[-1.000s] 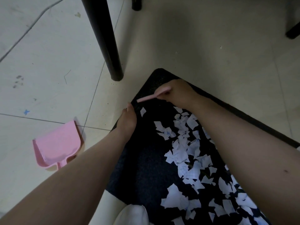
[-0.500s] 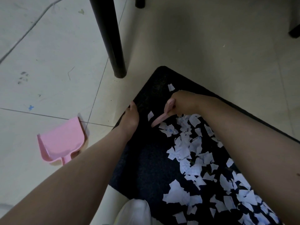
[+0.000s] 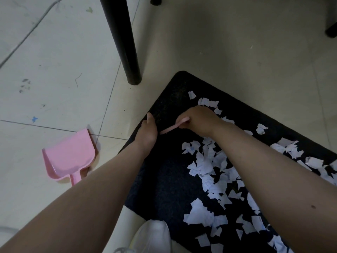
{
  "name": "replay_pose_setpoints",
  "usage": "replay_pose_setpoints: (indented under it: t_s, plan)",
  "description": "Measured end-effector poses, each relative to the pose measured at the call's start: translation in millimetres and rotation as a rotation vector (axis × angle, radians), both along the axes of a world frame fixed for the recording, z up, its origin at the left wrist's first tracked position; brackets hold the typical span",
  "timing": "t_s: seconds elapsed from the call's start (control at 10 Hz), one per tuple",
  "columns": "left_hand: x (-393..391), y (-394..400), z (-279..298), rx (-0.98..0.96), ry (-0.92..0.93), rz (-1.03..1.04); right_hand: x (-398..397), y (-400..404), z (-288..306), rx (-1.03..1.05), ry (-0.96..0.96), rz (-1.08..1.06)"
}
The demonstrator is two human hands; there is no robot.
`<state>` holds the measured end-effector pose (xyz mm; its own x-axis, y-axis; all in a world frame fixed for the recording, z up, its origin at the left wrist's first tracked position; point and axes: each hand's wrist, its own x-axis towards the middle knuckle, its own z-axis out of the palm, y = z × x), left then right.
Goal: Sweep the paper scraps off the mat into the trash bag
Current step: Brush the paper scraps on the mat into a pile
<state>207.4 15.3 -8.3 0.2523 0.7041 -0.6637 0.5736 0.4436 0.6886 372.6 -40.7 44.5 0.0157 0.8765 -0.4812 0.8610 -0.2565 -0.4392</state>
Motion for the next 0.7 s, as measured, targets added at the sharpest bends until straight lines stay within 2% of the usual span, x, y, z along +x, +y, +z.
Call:
replay_pose_setpoints:
  t_s: [0.1, 0.2, 0.3, 0.4, 0.5, 0.7]
  plan:
    - [-0.4, 0.1, 0.1, -0.02, 0.004, 0.003, 13.6, -2.6, 15.3, -0.157, -0.047, 0.087]
    - [1.3, -0.1, -0.3, -0.016, 0.009, 0.005, 23.3, -4.2, 32.0, -0.136, -0.037, 0.088]
    - [5.5, -1.8, 4.3, -0.015, 0.023, -0.005, 20.0, -2.8, 38.9, 0.03, 0.053, -0.016]
    - [6.5, -5.1, 4.1, 0.004, 0.009, -0.01, 3.1, -2.4, 23.2, 0.056, 0.038, 0.003]
    - [4.5, -4.8, 2.0, -0.003, 0.022, 0.021, -7.8, -9.5, 10.9, -0.028, -0.006, 0.089]
    - [9.8, -8.5, 7.4, 0.045, 0.065, -0.01, 14.4, -33.3, 23.7, -0.2, -0.067, 0.19]
